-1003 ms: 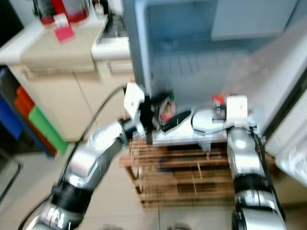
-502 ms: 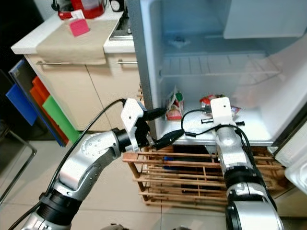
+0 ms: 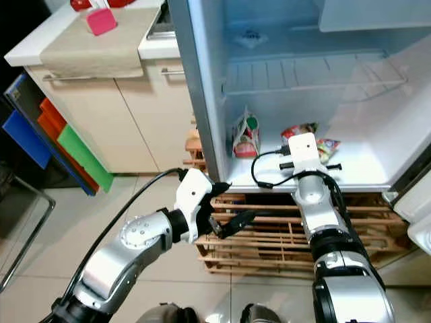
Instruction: Restocking fridge
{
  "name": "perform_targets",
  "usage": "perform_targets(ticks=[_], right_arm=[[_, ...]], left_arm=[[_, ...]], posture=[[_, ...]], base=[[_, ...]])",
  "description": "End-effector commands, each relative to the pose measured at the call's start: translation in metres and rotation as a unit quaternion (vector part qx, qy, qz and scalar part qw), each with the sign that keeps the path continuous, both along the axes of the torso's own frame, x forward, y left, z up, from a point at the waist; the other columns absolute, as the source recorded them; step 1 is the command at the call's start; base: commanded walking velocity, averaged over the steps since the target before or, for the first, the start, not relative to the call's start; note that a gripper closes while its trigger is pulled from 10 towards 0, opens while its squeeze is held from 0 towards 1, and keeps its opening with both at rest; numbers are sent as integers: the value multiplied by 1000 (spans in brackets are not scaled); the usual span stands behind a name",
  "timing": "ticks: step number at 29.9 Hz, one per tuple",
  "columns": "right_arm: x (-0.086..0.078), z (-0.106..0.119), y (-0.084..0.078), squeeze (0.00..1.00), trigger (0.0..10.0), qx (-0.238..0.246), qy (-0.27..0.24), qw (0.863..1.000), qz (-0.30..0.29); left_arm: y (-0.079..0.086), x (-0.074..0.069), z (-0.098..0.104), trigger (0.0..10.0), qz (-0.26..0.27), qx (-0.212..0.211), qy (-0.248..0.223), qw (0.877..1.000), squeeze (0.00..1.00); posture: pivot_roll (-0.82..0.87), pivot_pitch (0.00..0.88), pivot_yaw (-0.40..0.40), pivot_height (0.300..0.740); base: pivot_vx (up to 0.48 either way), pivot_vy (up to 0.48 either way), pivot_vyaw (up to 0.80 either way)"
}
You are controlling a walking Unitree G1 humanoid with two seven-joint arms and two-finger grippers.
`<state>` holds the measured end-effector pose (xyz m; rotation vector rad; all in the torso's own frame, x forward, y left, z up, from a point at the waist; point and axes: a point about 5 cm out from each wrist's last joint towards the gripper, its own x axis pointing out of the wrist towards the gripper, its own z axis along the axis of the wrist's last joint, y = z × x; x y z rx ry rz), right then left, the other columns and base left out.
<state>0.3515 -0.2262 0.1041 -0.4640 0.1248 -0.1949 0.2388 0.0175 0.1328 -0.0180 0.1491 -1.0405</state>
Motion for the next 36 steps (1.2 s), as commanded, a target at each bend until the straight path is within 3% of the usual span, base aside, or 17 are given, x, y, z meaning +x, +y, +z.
perform_targets(ticks=[1,10,22,24,27,31,32,36], right_arm=[[-1,-1,5,1000,10000,2,-4,1000,12],[1,14,10,1000,10000,-36,-57,997,36],[-3,19,8,1000,10000,-18,-61,998,26],[-13,17,15,1000,10000,-26,-50,998,30],[-33,18,26,1000,10000,-16,-53,998,33],[-45,26,23,1000,10000,-6,-72,997,17],[-45,25,21,1000,10000,-5,-73,997,19],[-42,28,12,1000,10000,12,-77,997,12]], left_arm=[[2,-4,-1,10000,4,5,6,1000,0],[2,-9,2,10000,9,-1,14,1000,0],[-2,1,21,10000,20,-16,7,1000,0],[-7,0,27,10000,2,-1,-5,1000,0],[-9,9,36,10000,9,2,-17,1000,0],[-8,24,35,10000,31,-10,-2,999,0],[-9,28,35,10000,33,-14,1,999,0],[-10,44,36,10000,45,-17,2,999,0]], posture=[[20,214,142,740],[16,226,135,740],[20,181,106,740],[18,152,91,740],[-17,103,81,740],[-49,43,81,740],[-69,2,82,740],[-83,0,79,740]], base=[[0,0,0],[0,0,0],[0,0,0],[0,0,0],[0,0,0],[0,0,0],[0,0,0],[0,0,0]])
